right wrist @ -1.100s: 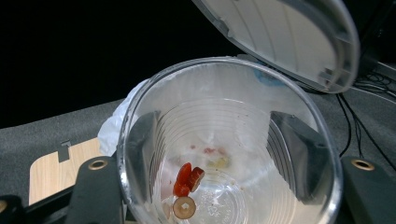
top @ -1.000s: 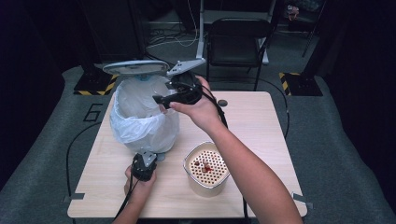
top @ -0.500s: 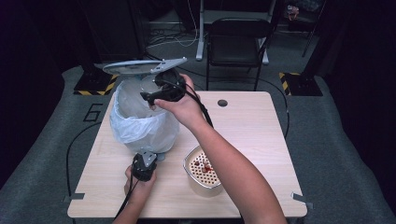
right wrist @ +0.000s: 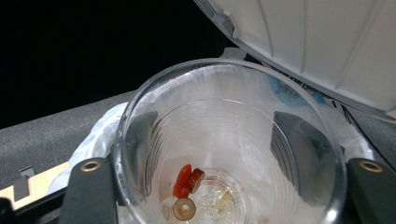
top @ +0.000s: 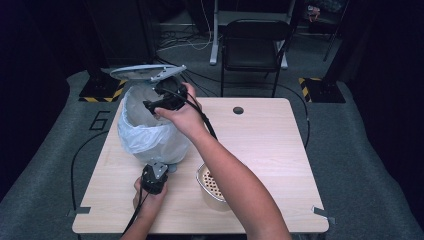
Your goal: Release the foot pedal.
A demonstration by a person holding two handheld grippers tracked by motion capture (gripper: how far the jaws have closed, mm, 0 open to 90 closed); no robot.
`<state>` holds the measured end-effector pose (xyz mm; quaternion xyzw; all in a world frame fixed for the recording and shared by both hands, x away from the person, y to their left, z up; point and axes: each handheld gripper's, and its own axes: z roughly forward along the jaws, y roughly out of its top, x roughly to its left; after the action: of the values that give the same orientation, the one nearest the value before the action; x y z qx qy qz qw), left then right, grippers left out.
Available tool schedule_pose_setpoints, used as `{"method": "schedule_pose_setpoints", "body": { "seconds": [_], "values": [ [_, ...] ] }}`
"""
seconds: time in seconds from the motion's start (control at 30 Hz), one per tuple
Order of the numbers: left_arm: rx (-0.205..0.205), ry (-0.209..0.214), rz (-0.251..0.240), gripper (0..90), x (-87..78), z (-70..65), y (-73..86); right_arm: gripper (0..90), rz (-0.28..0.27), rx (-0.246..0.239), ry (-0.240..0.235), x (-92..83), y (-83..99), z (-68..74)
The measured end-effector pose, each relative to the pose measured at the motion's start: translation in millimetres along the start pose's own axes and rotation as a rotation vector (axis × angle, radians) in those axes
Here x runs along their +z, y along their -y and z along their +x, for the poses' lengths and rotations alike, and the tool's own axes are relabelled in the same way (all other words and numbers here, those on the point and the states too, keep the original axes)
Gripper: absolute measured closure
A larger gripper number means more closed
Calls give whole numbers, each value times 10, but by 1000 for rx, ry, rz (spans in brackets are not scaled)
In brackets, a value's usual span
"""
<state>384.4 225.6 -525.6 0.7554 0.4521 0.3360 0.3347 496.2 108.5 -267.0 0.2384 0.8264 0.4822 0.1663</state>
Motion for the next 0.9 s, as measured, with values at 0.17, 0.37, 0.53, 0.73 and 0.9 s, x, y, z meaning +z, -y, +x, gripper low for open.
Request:
{"method": "schedule_pose_setpoints", "body": {
  "seconds": [0.17, 0.37, 0.53, 0.73, 0.9],
  "values": [
    [0, 7, 4, 898, -1, 4, 1, 286, 3, 31, 5, 144, 24, 19],
    [-1, -1, -1, 898, 0, 6, 0, 0, -28, 117, 18, 246, 75, 43],
    [-2, 2, -3, 898, -1, 6, 1, 0, -54, 144, 56, 126, 154, 35],
    [-18, 9, -12, 892, -13, 26, 6, 19, -68, 157, 30, -246, 329, 2],
    [-82, 22, -36, 824, -12, 99, 24, 47, -66, 136, 45, -522, 488, -66]
  ]
}}
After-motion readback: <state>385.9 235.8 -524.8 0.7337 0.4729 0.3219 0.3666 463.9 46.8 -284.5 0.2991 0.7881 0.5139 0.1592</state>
